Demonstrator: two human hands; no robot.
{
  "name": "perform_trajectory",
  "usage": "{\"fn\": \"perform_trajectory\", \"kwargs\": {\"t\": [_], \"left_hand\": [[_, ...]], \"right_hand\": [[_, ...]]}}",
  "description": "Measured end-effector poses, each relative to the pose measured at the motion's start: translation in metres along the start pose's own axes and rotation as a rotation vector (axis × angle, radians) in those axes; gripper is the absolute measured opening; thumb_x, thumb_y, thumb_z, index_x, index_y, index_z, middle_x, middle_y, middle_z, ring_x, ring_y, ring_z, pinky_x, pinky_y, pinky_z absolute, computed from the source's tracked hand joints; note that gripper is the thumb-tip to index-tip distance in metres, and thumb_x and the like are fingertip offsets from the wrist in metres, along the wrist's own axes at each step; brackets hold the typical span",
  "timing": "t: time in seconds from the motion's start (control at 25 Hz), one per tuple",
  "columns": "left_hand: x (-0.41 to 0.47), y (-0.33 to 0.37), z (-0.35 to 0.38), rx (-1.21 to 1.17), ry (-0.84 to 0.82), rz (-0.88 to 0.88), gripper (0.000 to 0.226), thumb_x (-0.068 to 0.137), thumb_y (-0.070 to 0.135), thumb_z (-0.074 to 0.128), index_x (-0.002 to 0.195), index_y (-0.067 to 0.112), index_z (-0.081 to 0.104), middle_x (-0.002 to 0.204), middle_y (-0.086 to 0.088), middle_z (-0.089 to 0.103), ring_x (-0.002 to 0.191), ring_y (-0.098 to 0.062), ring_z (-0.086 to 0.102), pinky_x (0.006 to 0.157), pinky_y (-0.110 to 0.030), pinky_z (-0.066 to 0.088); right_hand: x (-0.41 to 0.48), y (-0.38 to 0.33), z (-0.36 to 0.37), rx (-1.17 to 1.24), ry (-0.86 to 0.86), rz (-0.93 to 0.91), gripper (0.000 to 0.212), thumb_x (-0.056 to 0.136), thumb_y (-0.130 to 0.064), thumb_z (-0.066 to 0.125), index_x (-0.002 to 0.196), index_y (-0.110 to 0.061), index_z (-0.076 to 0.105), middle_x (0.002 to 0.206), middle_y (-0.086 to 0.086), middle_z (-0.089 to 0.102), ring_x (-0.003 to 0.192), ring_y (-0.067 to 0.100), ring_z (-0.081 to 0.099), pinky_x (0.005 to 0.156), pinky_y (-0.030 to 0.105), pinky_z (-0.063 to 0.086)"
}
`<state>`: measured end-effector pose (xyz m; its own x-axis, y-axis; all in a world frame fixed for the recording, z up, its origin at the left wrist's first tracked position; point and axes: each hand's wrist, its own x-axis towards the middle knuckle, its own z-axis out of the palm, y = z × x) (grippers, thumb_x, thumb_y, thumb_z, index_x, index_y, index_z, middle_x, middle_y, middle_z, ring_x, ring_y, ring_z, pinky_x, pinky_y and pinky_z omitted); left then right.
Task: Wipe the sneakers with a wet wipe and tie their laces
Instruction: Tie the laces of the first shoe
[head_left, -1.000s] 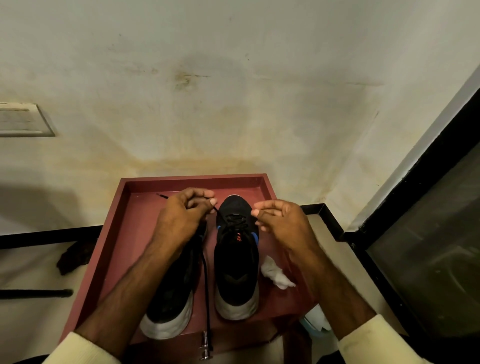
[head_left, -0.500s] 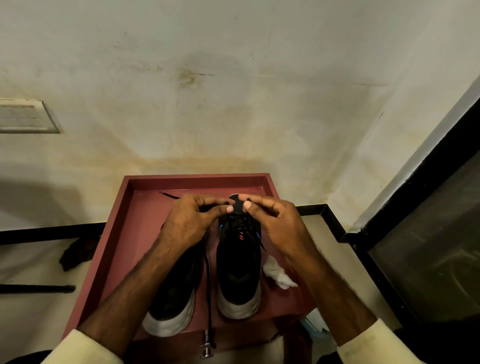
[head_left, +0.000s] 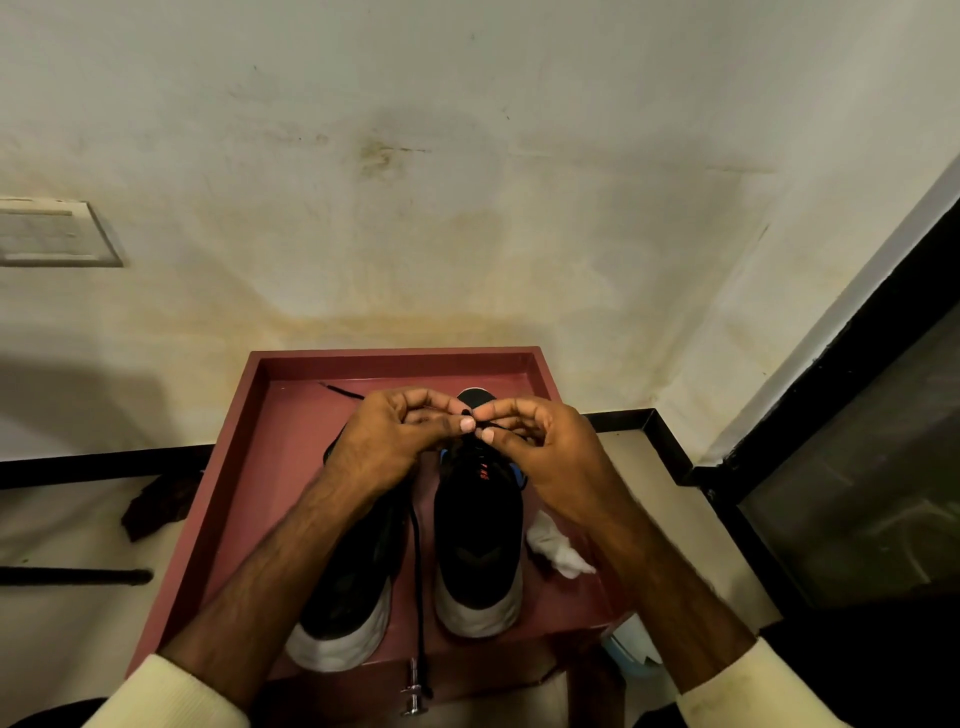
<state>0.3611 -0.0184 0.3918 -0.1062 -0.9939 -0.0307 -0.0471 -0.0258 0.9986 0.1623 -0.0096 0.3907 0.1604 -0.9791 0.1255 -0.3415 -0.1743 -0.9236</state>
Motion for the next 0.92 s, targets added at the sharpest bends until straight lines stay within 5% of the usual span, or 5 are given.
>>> {"fn": "perform_trajectory", "kwargs": {"t": [0.12, 0.44, 0.68, 0.92], "left_hand": [[0.003, -0.004, -0.002, 0.138, -0.069, 0.078, 0.022, 0.072, 0.030, 0.090, 0.091, 0.021, 0.082, 0.089, -0.003, 0.081, 0.074, -0.011, 0.075, 0.072, -0.022, 0.054], [0.001, -0.001, 0.004, 0.213, 0.036, -0.035, 0.023, 0.073, 0.040, 0.088, 0.080, 0.019, 0.082, 0.059, 0.000, 0.070, 0.046, -0.002, 0.056, 0.050, -0.013, 0.043], [-0.001, 0.003, 0.001, 0.339, 0.023, 0.026, 0.031, 0.074, 0.047, 0.084, 0.077, 0.017, 0.080, 0.054, 0.002, 0.067, 0.040, 0.003, 0.052, 0.045, -0.006, 0.037], [0.001, 0.000, 0.004, 0.272, -0.052, -0.069, 0.033, 0.078, 0.049, 0.081, 0.084, 0.017, 0.080, 0.060, 0.003, 0.069, 0.052, -0.003, 0.057, 0.057, -0.017, 0.046]], "right_hand": [[-0.003, -0.003, 0.003, -0.062, 0.045, -0.017, 0.024, 0.092, -0.020, 0.079, 0.111, -0.020, 0.065, 0.095, -0.003, 0.081, 0.091, 0.007, 0.077, 0.087, 0.036, 0.064], [-0.004, -0.005, 0.003, -0.275, -0.037, -0.175, 0.032, 0.089, -0.015, 0.080, 0.116, -0.026, 0.066, 0.100, -0.008, 0.076, 0.097, 0.005, 0.073, 0.087, 0.029, 0.061], [-0.002, -0.002, 0.001, -0.623, -0.008, -0.252, 0.020, 0.101, -0.035, 0.063, 0.113, -0.027, 0.076, 0.099, -0.012, 0.062, 0.097, 0.007, 0.056, 0.085, 0.026, 0.048], [0.000, -0.001, -0.009, -0.313, -0.245, -0.007, 0.019, 0.105, -0.028, 0.059, 0.102, -0.017, 0.074, 0.129, -0.007, 0.057, 0.121, 0.007, 0.058, 0.107, 0.037, 0.052]]}}
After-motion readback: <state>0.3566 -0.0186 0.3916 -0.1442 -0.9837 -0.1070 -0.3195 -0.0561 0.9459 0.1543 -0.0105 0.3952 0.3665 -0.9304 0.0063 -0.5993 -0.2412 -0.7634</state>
